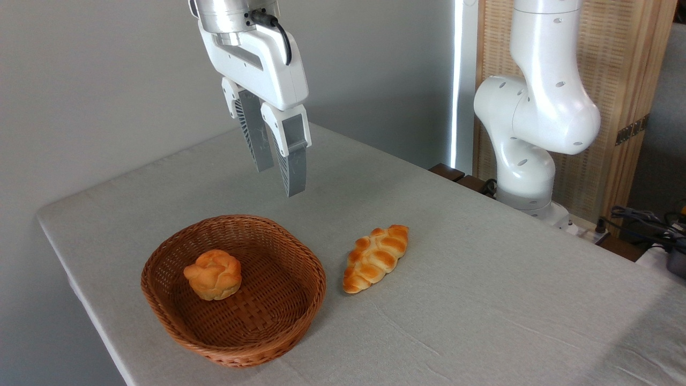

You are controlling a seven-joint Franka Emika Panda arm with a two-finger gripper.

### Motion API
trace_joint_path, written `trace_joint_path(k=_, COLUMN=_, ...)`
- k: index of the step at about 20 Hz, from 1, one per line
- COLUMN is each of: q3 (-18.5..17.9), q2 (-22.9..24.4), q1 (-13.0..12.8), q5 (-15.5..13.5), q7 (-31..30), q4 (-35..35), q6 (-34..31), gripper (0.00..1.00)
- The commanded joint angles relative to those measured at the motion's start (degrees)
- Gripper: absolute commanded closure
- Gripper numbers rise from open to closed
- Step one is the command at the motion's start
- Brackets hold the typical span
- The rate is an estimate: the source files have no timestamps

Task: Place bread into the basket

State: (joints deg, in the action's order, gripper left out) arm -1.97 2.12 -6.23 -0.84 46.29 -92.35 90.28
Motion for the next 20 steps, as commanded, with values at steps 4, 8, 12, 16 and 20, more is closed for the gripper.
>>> trace_joint_path(k=4, q3=0.0, q2=1.0, q1=-0.1, q5=0.2, q7=-0.8, q4=-1.5, q6=1.9, gripper=0.0)
trace_joint_path(k=8, q3=-0.6, q2=1.0, q1=-0.1, q5=-2.1, q7=-4.9, q4=-1.5, q6=1.9, gripper=0.0)
trace_joint_path(k=12, q3=-0.6, q2=0.9, q1=-0.1, q5=-2.1, q7=-8.3, q4=-1.5, q6=2.5, gripper=0.0)
trace_joint_path(k=16, q3=-0.6, q2=0.9, q1=-0.1, q5=-1.8, q7=-7.9, q4=-1.7, q6=2.4, gripper=0.0)
trace_joint_path(k=20, q3=-0.5, q2=0.9, q1=-0.1, q5=-1.6, q7=-7.8, q4=-1.7, q6=2.4, gripper=0.0)
